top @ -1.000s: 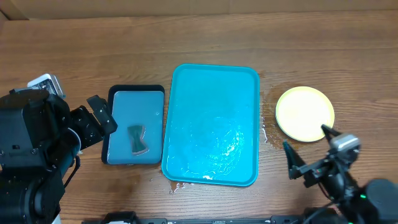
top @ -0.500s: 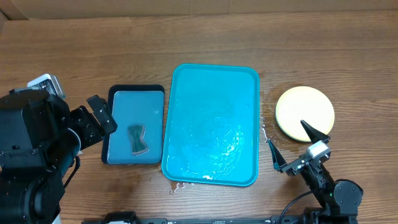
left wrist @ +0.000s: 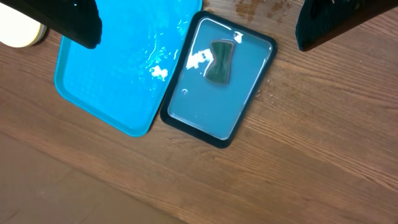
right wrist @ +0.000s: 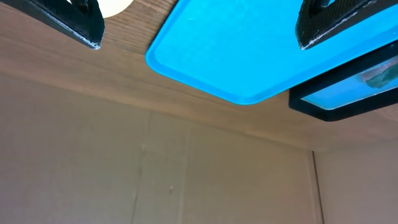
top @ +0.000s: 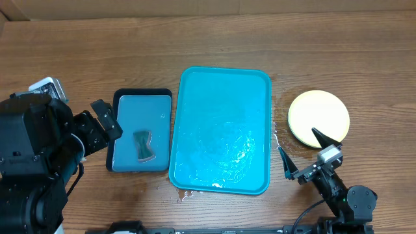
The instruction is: Clean dirty plates on tray and stack at the side
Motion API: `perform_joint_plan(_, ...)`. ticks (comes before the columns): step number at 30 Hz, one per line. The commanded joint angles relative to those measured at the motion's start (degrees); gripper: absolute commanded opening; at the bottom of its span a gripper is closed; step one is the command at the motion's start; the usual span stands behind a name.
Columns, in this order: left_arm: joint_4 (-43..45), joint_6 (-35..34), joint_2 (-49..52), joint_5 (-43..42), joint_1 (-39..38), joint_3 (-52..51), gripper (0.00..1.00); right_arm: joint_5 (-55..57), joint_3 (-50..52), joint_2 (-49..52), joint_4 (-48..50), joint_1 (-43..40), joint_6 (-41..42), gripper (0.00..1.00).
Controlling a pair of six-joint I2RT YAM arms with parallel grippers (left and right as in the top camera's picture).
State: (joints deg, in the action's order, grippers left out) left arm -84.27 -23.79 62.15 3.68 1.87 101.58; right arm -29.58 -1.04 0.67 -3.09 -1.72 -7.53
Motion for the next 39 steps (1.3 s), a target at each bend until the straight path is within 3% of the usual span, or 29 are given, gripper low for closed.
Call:
perform_joint_plan(1, 0.09, 0.68, 0.09, 0.92, 0.09, 0.81, 1.00, 0.37, 0.57, -0.39, 0.15, 0.37, -0.02, 1.00)
perform_joint_plan(14, -0.02, 0.70, -0.76, 0.96, -1.20, 0.66, 1.00, 0.37, 0.57, -0.39, 0.15, 0.37, -0.02, 1.00)
perform_joint_plan(17, 4.87, 1.14, -3.43, 4.31, -1.18, -1.25, 1.00, 0.37, 0.57, -0.39, 0.15, 0.37, -0.04, 1.00)
perform_joint_plan(22, 29.75, 8.35, -15.72, -6.08, -1.14, -20.70, 1.00, 0.37, 0.57, -0.39, 0.15, 0.37, -0.02, 1.00)
perform_joint_plan(28, 56.46, 9.66, -34.16, -11.56, -1.14, -51.65, 1.00, 0.37, 0.57, -0.39, 0.15, 0.37, -0.02, 1.00)
perform_joint_plan(33, 67.95, 9.62, -48.83, -14.16, -0.70, -72.22, 1.00, 0.37, 0.57, -0.39, 0.15, 0.37, -0.02, 1.00)
perform_joint_plan(39, 75.67, 9.49, -61.92, -15.34, 0.13, -88.67, 1.00, 0.37, 0.57, -0.39, 0.15, 0.37, -0.02, 1.00)
